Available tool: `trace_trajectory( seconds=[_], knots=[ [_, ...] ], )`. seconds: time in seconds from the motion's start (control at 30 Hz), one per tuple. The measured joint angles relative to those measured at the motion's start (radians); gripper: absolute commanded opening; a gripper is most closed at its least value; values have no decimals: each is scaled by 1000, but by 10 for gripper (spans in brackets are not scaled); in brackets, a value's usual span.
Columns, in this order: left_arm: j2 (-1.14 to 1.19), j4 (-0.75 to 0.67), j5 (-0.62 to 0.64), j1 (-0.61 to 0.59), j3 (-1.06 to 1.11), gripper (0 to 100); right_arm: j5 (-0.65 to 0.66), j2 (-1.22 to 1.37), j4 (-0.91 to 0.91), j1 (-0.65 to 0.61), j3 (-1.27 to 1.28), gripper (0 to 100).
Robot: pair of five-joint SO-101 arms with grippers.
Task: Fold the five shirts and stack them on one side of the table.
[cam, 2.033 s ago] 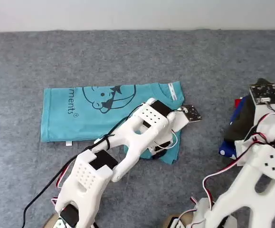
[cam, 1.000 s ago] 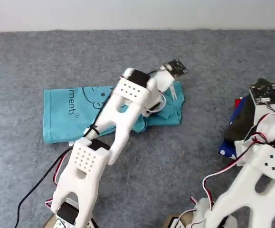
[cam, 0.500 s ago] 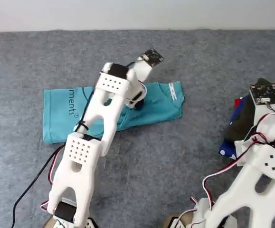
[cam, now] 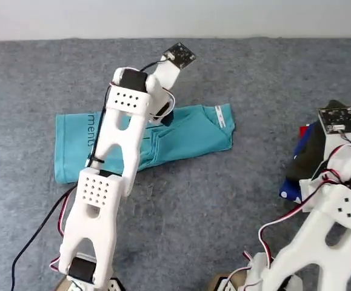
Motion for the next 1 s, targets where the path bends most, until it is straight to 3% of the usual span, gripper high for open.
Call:
trace_trajectory(
  seconds=[0.13,0.33,0.53,0.73,1.0],
  knots=[
    [-9,15,18,17,-21,195,0,0,0,0,0,20],
    [-107,15,21,83,221,195,0,0,0,0,0,20],
    [-115,-12,25,25,371,195,0,0,0,0,0,20],
    [-38,-35,37,-55,382,177,0,0,0,0,11,20],
    [-35,14,100,-11,255,177,0,0,0,0,66,20]
  ],
)
